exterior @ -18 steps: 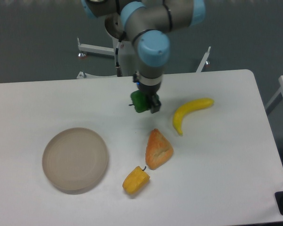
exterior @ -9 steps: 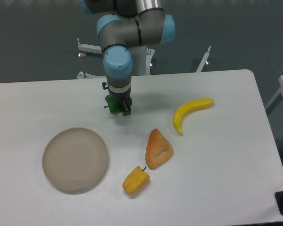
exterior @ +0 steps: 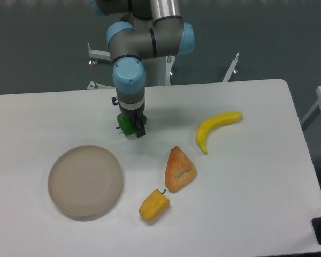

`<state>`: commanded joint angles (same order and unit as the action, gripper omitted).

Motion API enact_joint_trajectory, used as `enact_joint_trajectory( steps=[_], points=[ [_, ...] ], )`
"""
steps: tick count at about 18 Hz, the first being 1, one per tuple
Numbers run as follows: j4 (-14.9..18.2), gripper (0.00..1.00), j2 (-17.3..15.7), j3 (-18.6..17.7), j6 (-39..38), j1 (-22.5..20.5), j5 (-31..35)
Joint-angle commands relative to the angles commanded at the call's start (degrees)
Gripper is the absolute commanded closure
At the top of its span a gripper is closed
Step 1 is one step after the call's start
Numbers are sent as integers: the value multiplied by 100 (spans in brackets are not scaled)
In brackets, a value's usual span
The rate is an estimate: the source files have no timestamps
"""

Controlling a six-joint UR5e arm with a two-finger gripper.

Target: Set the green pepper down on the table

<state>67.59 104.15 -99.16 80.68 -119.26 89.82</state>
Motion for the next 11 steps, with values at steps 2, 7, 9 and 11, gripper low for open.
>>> enact_joint_trajectory(
  steps=[2,7,9,11],
  points=[
    [70,0,35,563,-61,-404,-44],
    [88,0,324,959,35,-906,-9],
    [402,0,570,1344,44,-1046,9],
    [1061,0,904,2064,158,-1153,0]
  ],
)
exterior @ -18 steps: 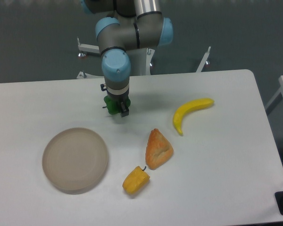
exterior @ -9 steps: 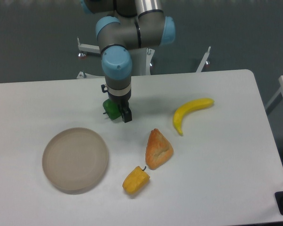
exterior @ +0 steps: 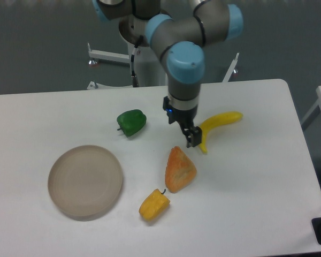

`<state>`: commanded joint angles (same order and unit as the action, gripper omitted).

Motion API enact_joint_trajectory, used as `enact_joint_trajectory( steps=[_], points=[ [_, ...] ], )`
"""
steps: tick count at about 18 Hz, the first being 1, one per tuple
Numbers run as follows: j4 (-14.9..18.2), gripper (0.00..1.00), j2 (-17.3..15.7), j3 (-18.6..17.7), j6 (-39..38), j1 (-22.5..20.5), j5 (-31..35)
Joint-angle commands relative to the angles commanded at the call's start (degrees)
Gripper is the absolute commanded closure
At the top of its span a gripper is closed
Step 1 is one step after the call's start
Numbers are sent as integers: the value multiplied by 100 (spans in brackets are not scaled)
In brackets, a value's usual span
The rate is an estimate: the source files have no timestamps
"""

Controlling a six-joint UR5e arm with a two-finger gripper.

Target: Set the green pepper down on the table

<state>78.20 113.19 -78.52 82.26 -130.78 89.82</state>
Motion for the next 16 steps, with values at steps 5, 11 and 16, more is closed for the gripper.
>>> enact_joint_trajectory(
  steps=[5,11,16],
  points=[
    [337,0,203,442,517,-193,0],
    [345,0,160,434,1108,-492,-17],
    [310,0,177,399,1099,-475,-9]
  ],
)
